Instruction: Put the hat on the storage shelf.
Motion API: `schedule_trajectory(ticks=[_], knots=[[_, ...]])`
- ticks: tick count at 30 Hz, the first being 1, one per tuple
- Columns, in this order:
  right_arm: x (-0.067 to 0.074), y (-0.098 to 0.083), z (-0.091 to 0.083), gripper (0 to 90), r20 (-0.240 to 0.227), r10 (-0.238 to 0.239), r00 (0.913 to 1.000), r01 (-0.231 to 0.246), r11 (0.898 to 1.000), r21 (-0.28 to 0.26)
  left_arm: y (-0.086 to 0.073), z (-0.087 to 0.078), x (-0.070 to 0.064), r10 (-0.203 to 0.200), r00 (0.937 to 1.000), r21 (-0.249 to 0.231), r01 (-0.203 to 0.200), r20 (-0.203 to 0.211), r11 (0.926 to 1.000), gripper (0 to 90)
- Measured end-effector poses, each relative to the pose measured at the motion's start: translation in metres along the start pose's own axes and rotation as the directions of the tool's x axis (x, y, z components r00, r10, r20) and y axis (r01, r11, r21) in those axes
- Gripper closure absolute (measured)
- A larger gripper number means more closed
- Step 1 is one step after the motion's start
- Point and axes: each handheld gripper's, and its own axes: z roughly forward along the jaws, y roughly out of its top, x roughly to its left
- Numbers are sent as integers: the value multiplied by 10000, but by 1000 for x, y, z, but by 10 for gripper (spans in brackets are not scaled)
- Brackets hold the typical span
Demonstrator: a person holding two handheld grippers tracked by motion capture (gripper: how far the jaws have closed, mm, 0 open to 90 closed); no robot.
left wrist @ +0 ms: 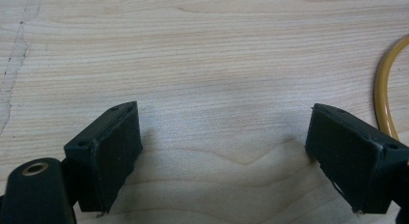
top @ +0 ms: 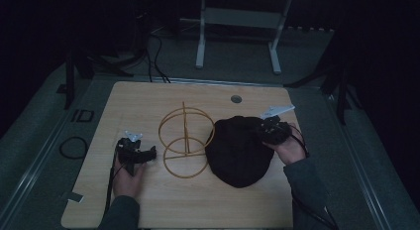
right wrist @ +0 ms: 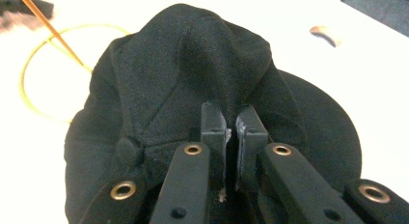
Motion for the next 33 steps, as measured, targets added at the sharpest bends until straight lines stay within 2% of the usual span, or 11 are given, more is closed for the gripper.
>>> schedule_trajectory(ticks=[20,33], knots=[[-9,9,-25,851,51,158,9999,-154,9982,-571,0,0,0,0,10000,-1,0,1,10000,122],[-13,15,-44,851,-150,243,9996,-257,9942,-1044,0,0,0,-12,10000,13,12,5,10000,122]])
